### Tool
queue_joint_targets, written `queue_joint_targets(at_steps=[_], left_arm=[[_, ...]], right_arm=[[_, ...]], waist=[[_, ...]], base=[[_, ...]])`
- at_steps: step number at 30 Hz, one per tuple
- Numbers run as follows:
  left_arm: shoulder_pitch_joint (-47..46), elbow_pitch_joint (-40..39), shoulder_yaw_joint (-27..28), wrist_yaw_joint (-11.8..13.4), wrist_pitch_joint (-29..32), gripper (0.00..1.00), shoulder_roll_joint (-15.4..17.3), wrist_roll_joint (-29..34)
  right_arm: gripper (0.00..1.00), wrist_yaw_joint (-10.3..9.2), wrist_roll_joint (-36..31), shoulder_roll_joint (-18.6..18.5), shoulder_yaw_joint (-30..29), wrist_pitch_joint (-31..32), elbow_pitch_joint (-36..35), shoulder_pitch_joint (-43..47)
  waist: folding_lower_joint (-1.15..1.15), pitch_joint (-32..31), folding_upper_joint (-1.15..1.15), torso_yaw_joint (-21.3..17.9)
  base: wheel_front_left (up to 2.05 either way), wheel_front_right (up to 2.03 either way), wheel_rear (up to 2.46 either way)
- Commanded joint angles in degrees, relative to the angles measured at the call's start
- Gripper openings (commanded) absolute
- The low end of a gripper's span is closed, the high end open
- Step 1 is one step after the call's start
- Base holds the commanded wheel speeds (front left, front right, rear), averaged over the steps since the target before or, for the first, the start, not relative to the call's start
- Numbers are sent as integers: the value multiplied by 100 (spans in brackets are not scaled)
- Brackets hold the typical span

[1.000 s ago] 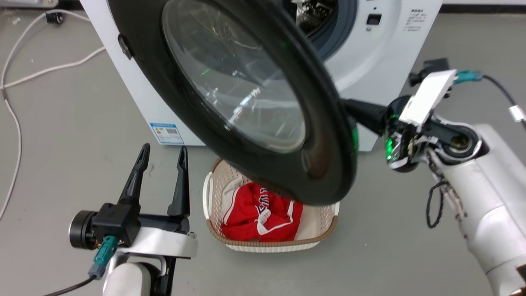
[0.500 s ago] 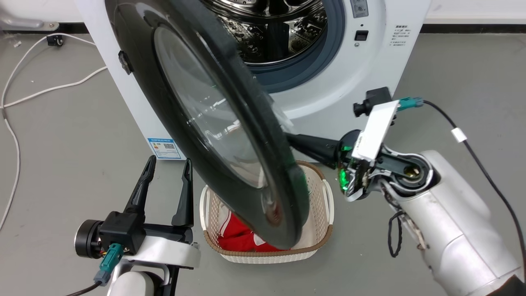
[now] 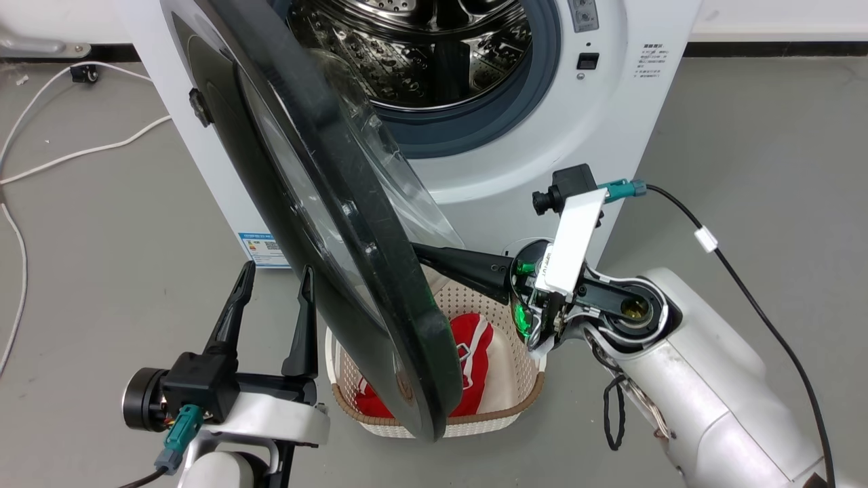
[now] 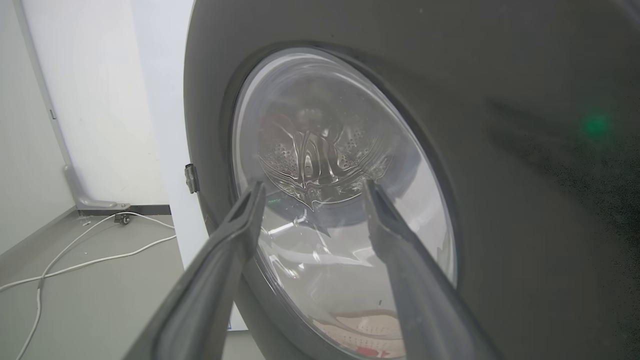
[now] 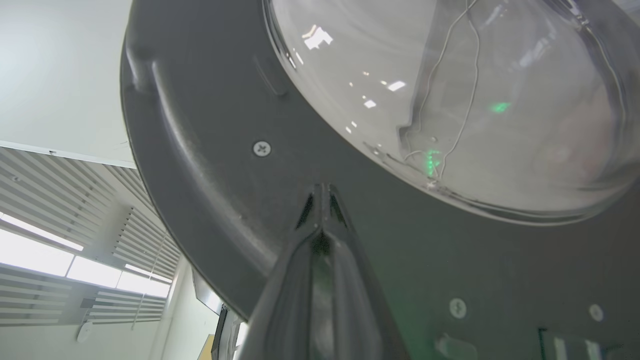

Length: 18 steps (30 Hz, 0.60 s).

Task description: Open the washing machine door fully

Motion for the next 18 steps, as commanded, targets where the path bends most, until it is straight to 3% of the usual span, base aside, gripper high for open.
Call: queue_joint_targets(at_steps=[1,17,18], left_arm=[[61,8,20,16,-14,100,-4,-3],[257,40,55,112,-14,100,-4,-13],[268,43,56,113,-14,100,-3,-10]], right_arm=[[0,0,42,35,-5,-85,-70,133],[0,0,55,-472,-1120,-2463,-806,1413],[21,0,14,-515,-1164,-2588,-874,1529]], waist=[[1,-16,0,-9],[1,-247,0,-142],[1,-255,0,-147]], base=[[0,0,0],[0,0,0],[0,0,0]])
